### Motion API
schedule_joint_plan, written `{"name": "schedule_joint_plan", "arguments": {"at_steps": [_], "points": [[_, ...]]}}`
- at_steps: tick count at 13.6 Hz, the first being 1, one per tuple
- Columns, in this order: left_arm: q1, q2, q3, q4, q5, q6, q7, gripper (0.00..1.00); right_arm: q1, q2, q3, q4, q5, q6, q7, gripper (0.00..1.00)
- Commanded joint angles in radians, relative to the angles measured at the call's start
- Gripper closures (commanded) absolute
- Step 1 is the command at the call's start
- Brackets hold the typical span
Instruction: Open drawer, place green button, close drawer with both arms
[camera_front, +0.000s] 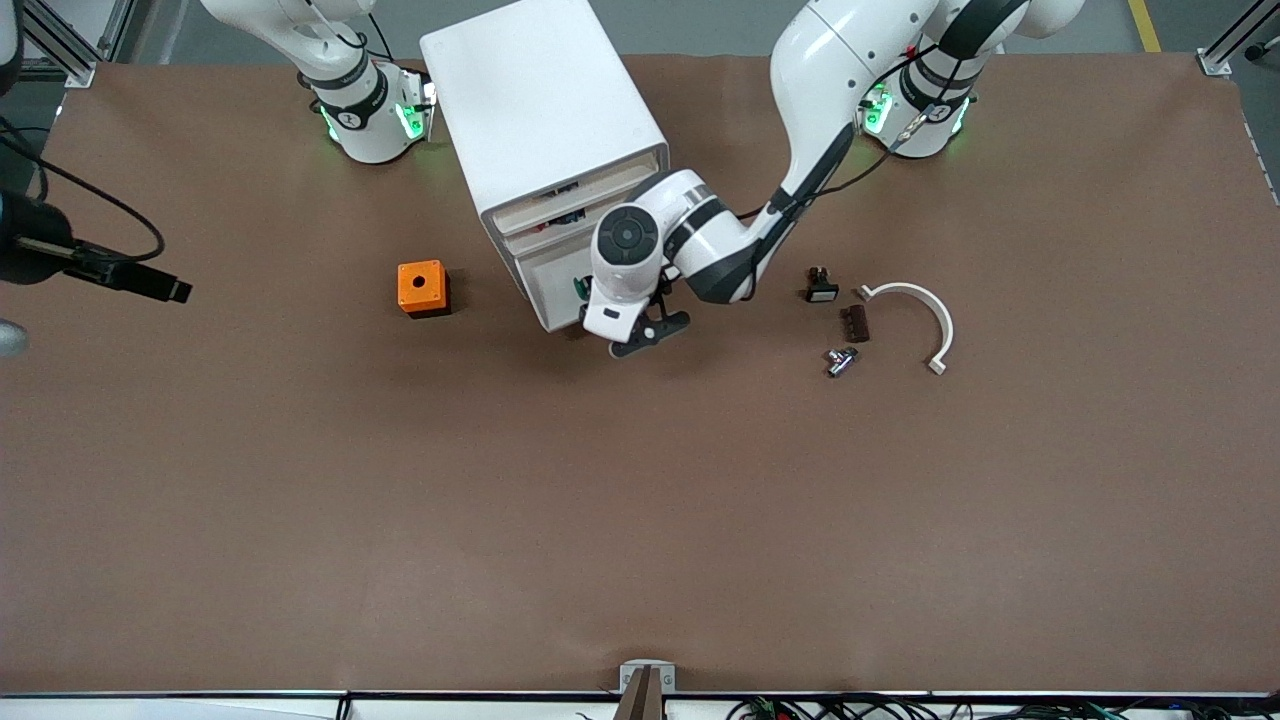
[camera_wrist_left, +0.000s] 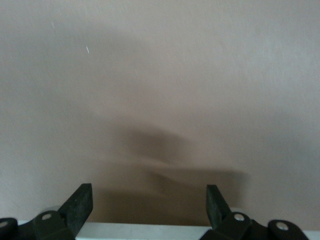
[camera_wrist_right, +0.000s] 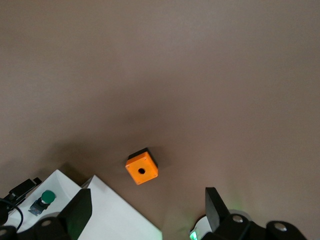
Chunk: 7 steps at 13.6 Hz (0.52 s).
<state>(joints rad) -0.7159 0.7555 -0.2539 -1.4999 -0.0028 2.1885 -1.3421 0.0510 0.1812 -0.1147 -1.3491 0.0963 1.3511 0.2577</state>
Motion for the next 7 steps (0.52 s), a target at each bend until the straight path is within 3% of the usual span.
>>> {"name": "schedule_joint_plan", "arguments": {"at_steps": [1, 7], "points": [[-0.039, -0.021, 0.001, -0.019, 0.001, 0.024, -0.035, 0.00, -0.051, -0.072, 0.021, -0.123, -0.044, 0.103, -0.141, 0.00], [-0.059, -0.018, -0.083, -0.019, 0.001, 0.057, -0.132, 0.00, -0.112, -0.072, 0.021, -0.125, -0.075, 0.160, -0.279, 0.00]]}}
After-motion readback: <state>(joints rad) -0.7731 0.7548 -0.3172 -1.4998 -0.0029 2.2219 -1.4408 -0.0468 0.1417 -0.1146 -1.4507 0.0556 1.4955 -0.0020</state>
